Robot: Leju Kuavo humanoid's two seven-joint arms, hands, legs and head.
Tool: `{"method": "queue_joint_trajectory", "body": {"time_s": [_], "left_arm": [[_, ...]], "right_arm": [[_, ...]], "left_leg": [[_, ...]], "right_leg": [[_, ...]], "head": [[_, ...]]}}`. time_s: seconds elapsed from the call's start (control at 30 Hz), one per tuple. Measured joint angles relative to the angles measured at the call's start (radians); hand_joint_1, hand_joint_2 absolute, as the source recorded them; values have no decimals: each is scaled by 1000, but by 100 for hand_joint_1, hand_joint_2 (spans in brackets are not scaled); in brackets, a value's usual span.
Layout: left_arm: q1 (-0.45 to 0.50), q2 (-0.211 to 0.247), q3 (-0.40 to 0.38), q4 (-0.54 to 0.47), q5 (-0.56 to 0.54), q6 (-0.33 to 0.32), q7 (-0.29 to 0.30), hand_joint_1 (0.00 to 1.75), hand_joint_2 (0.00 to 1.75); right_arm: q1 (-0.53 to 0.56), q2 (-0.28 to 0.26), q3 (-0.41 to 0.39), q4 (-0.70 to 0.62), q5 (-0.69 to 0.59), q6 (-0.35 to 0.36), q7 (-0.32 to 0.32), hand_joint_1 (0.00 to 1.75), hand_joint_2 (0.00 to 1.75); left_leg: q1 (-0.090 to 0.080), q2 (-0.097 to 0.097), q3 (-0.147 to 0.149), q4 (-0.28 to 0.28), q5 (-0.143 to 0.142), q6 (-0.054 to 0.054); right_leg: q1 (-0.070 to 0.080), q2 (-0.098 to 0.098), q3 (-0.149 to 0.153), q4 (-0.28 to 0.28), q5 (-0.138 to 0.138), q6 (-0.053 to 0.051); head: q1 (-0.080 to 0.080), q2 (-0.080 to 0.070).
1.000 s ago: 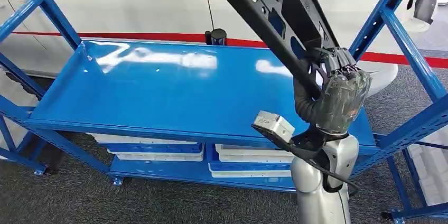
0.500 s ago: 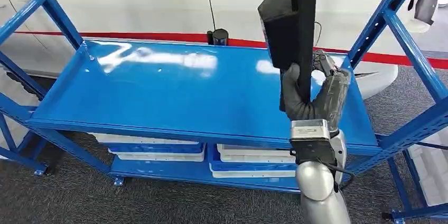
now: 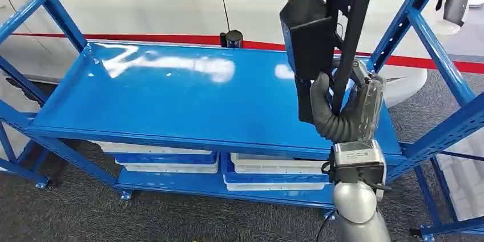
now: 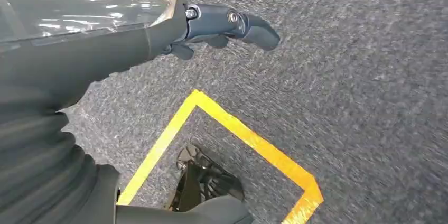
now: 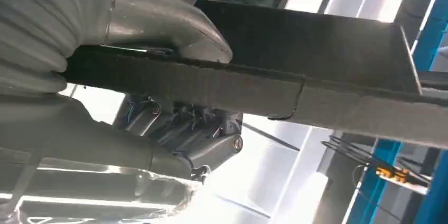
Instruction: Take the parts from the cabinet and place them on the table.
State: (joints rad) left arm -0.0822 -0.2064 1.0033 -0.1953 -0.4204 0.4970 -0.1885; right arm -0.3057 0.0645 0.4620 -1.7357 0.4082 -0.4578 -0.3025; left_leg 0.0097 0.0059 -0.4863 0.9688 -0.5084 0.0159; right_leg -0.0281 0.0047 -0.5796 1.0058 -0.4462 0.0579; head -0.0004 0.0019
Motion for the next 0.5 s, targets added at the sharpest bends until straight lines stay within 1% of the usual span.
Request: {"method": "queue_joint_trajectory", "body": {"time_s": [0.03, 0.07, 0.1, 0.13, 0.17, 0.2, 0.23, 0.27, 0.3, 0.33, 0.37, 0.4, 0.43, 0.47, 0.5], "left_arm": [[0, 0, 0, 0, -3, -3, -3, 0, 175], [0, 0, 0, 0, -3, -5, -4, 0, 175], [0, 0, 0, 0, -3, -5, -5, 0, 175], [0, 1, 0, 0, -3, -5, -5, 0, 175], [0, 1, 0, 0, -3, -5, -6, 0, 175], [0, 1, 0, 0, -3, -5, -6, 0, 175], [0, 2, 0, 0, -3, -5, -6, 0, 175], [0, 2, 0, 0, -3, -5, -6, 0, 175], [0, 1, 0, 0, -3, -5, -6, 0, 175], [0, 2, 0, 0, -3, -5, -5, 0, 175], [0, 2, 0, 0, -3, -5, -6, 0, 175], [-1, 3, 0, 0, -3, -5, -6, 0, 175], [-2, 5, 0, 0, -4, -5, -6, 0, 175], [-4, 7, 0, 0, -4, -5, -6, 0, 175], [-4, 6, 0, 0, -5, -5, -6, 0, 175]], "right_arm": [[1, -1, 0, -3, 0, 0, 0, 175, 175], [1, -2, -1, -6, -2, 0, 0, 175, 175], [2, -3, -2, -10, -1, 1, 0, 175, 175], [2, -3, -3, -14, -2, 1, 0, 175, 175], [2, -3, -3, -18, -1, 1, 0, 175, 175], [2, -3, -3, -18, -2, 1, 0, 175, 175], [4, -3, -3, -18, -2, 1, 0, 175, 175], [6, -3, -3, -18, -2, 2, 0, 175, 175], [7, -4, -3, -18, -2, 2, 0, 175, 175], [7, -5, -3, -18, -2, 2, 0, 175, 175], [7, -5, -3, -19, -2, 2, 0, 175, 175], [7, -5, -3, -21, -2, 2, 0, 175, 175], [7, -5, -3, -23, -2, 2, 0, 175, 175], [7, -6, -4, -26, -2, 2, 0, 175, 175], [6, -5, -4, -26, -2, 2, 0, 175, 175]], "left_leg": [[1, -2, -4, 5, 0, -2], [3, -2, -7, 7, 0, -5], [8, -3, -10, 12, -9, -10], [10, -3, -19, 39, -38, -14], [10, -4, -44, 100, -84, -16], [10, -4, -64, 147, -113, -18], [10, -4, -115, 265, -169, -20], [10, -4, -138, 317, -184, -20], [10, -4, -140, 324, -174, -17], [9, -4, -123, 295, -147, -12], [8, -4, -78, 215, -97, -3], [5, -5, -21, 114, -54, 9], [0, -8, 22, 41, -39, 20], [-5, -5, 34, 13, -42, 18], [-8, -5, 28, 16, -33, 15]], "right_leg": [[-2, 3, -5, 4, -2, -7], [-1, 4, -10, 6, -2, -8], [-8, 3, -12, 3, 2, -17], [-6, 3, -13, 3, 3, -22], [-4, 3, -16, 3, 6, -30], [-2, 2, -18, 3, 7, -31], [3, 1, -26, 4, 11, -39], [7, 1, -32, 4, 16, -45], [11, 1, -36, 4, 19, -49], [14, 1, -39, 4, 22, -52], [17, 2, -42, 4, 27, -54], [20, 3, -44, 4, 31, -54], [18, 3, -44, 4, 34, -52], [25, 3, -48, 5, 41, -43], [21, 1, -48, 4, 47, -38]], "head": [[-2, 0], [-7, 0], [-6, 0], [-10, 0], [-13, 0], [-14, 0], [-14, 0], [-14, 0], [-14, 0], [-14, 0], [-13, 0], [-14, 0], [-13, 0], [-12, 0], [-11, 0]]}}
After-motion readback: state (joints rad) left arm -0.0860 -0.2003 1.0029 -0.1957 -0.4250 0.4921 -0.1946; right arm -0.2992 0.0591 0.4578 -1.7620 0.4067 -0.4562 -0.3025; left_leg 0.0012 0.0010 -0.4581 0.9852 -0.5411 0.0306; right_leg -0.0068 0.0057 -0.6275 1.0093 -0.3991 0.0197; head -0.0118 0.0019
